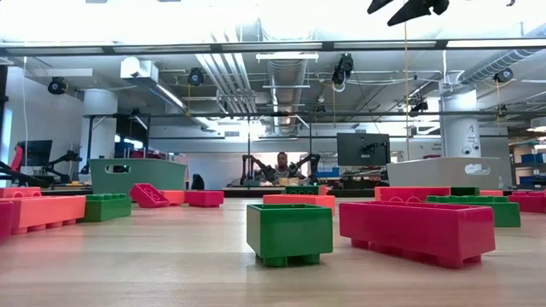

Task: Sort blocks
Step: Put the green game piece into the gray bin

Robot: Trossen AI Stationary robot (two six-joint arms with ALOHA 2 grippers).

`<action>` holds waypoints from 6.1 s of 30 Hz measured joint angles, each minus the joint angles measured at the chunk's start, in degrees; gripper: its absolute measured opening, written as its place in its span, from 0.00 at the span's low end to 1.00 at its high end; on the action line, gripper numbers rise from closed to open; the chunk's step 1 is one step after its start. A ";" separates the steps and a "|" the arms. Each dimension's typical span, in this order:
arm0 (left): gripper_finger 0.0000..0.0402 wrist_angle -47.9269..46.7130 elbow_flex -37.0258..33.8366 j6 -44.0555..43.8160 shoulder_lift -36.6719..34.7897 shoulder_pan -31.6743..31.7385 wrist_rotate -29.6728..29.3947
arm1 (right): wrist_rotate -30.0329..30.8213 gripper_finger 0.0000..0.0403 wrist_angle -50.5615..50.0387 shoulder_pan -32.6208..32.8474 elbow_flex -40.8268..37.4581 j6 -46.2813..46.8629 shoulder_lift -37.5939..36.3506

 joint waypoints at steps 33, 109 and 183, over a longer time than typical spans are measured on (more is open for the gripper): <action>0.50 31.67 -7.76 33.28 -2.40 62.29 10.53 | -6.57 0.88 -34.53 0.04 27.99 8.71 27.49; 0.50 12.59 2.46 36.45 -8.20 73.40 -5.61 | -41.99 0.74 -9.09 -11.85 21.49 -26.43 62.64; 0.50 27.24 -0.64 33.72 -8.72 73.49 -6.99 | -45.88 0.33 -30.30 -31.43 15.84 6.68 39.03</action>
